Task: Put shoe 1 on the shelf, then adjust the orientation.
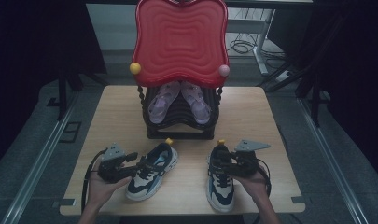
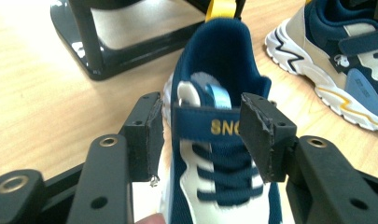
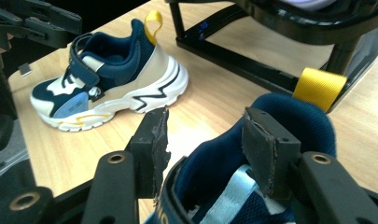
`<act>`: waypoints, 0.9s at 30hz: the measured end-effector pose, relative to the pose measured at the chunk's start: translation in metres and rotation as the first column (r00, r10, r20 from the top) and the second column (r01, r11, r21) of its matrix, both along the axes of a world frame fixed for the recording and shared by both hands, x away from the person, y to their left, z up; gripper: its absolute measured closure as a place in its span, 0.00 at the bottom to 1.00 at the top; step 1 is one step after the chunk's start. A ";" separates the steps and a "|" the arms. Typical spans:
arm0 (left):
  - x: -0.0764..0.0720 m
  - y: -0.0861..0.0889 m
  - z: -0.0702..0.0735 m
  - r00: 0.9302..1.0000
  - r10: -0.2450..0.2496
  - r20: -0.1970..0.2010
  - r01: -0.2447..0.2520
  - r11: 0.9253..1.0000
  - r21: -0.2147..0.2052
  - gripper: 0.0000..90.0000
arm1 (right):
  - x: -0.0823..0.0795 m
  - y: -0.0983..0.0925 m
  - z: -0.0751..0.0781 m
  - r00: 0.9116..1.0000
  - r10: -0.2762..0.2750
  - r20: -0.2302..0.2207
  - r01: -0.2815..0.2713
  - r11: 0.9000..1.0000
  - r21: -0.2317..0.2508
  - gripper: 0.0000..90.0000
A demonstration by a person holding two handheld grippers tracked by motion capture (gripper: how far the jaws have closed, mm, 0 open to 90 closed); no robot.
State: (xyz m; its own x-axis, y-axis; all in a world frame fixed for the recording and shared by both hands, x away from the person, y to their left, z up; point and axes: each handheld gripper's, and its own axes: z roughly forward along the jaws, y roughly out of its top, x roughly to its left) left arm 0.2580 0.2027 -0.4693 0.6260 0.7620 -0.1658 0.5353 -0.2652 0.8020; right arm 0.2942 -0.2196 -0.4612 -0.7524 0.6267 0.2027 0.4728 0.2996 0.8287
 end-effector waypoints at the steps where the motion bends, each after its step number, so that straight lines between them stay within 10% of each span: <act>1: -0.002 0.003 -0.001 1.000 0.004 -0.005 -0.004 1.000 -0.005 0.55 | -0.001 0.000 -0.002 1.000 0.006 0.001 -0.006 1.000 0.000 0.56; 19: -0.014 -0.001 0.016 0.999 -0.031 -0.013 0.030 0.999 -0.025 0.55 | -0.009 -0.014 -0.002 0.999 -0.030 0.019 0.030 0.999 0.021 0.56; 27: -0.022 -0.019 0.018 0.995 -0.101 -0.029 0.100 0.995 -0.006 0.85 | -0.011 -0.020 0.001 0.999 -0.042 0.030 0.041 0.999 0.026 0.56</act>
